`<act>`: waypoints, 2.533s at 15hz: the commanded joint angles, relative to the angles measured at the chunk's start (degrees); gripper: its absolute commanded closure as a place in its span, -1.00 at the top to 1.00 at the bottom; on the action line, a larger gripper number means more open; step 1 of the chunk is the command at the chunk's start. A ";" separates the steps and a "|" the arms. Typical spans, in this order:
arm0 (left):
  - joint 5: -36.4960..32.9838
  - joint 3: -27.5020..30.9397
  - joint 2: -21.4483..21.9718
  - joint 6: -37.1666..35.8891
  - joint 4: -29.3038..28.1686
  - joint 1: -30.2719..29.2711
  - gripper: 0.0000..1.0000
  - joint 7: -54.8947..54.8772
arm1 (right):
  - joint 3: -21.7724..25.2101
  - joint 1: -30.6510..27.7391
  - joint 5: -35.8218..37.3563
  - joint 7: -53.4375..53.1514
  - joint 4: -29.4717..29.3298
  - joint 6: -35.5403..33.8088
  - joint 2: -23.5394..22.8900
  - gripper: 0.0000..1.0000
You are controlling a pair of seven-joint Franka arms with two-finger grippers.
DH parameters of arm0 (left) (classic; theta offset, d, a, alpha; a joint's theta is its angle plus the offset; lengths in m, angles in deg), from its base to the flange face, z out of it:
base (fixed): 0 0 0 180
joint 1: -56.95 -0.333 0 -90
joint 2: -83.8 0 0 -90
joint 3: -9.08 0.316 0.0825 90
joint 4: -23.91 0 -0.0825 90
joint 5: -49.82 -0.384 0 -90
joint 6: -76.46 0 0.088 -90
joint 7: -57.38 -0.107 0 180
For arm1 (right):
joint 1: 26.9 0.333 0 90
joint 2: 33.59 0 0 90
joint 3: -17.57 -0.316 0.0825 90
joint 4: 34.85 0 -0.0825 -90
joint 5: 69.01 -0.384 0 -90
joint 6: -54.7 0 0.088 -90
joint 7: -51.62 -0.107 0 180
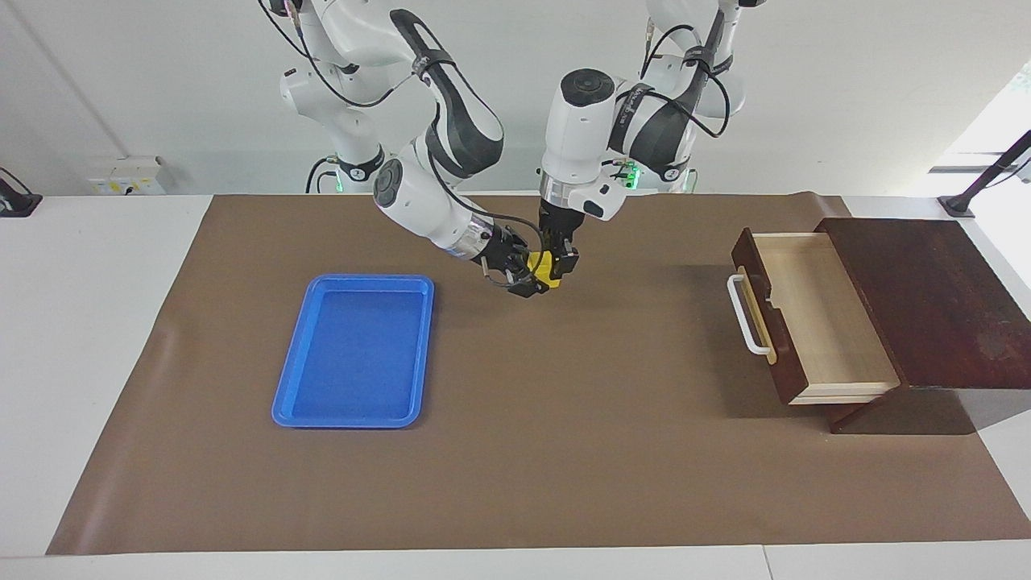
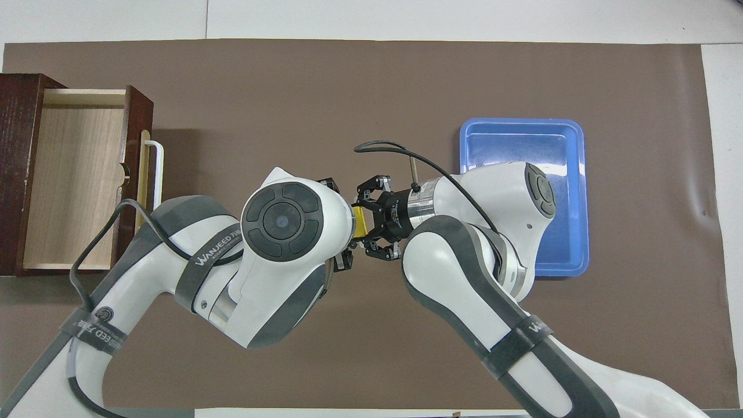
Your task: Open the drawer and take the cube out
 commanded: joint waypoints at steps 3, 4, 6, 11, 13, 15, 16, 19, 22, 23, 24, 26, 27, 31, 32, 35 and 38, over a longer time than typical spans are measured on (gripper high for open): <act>0.12 1.26 0.94 0.30 -0.21 -0.49 1.00 0.56 | -0.41 -0.99 -1.27 -2.61 -2.43 -1.24 -0.44 -1.00; 0.03 1.26 1.03 0.12 -0.04 -1.71 1.00 0.21 | -0.41 -1.16 -1.27 -2.61 -2.78 -1.41 -0.44 -1.00; -1.20 1.26 1.38 -3.20 0.23 -4.96 1.00 -3.37 | -0.41 -1.51 -1.27 -2.79 -3.22 -1.94 -0.44 -1.00; -5.06 1.35 1.56 -4.98 -1.52 -16.73 1.00 -17.77 | -0.15 -9.31 -1.10 -3.40 -5.86 -7.12 -0.79 -1.00; -6.47 1.35 1.82 -4.36 -3.02 -21.91 1.00 -26.37 | -0.06 -13.97 -0.40 -3.32 -6.04 -8.35 -1.40 -1.00; -7.53 1.26 1.91 -4.10 -3.81 -25.61 1.00 -32.37 | 0.03 -18.10 0.04 -2.88 -5.69 -8.71 -2.01 -1.00; -8.14 1.34 2.00 -3.23 -4.34 -26.85 1.00 -34.05 | -0.06 -20.13 0.83 -2.70 -5.77 -9.32 -2.37 -1.00; -10.60 1.35 2.26 -1.73 -5.22 -30.45 1.00 -38.35 | -0.06 -25.76 6.27 0.18 -6.21 -12.14 -4.82 -1.00; -11.40 1.26 2.17 -0.76 -5.05 -36.07 1.00 -47.40 | -0.06 -29.46 7.08 5.20 -6.30 -12.49 -7.90 -1.00; -11.40 1.26 2.17 -0.67 -5.13 -36.96 1.00 -48.99 | -0.06 -29.81 6.99 6.16 -6.30 -12.40 -8.34 -1.00; -11.40 1.26 2.17 -0.67 -5.13 -38.19 1.00 -50.31 | -0.06 -30.08 7.08 7.22 -6.30 -12.40 -8.87 -1.00; -11.40 1.26 2.17 -0.50 -5.13 -40.21 1.00 -53.13 | -0.06 -31.91 7.16 10.20 -6.21 -13.54 -9.66 -1.00; -11.40 1.26 2.17 -0.32 -5.22 -41.09 1.00 -53.66 | 0.03 -32.88 7.25 12.04 -6.30 -14.42 -10.27 -1.00; -11.31 1.26 2.26 0.56 -5.31 -44.26 1.00 -56.90 | 0.12 -34.81 7.43 16.00 -4.03 -16.61 -10.02 -1.00; -11.31 1.26 2.17 0.56 -5.31 -45.31 1.00 -57.44 | 0.12 -36.04 7.52 17.32 -3.32 -18.01 -9.58 -1.00; -11.40 1.26 2.17 0.47 -5.31 -46.11 1.00 -57.53 | 0.20 -38.16 7.52 23.11 0.89 -18.74 -8.35 -1.00; -11.31 1.26 2.17 0.91 -5.22 -47.86 1.00 -57.79 | 0.20 -38.52 6.73 25.25 4.67 -14.79 -7.73 -1.00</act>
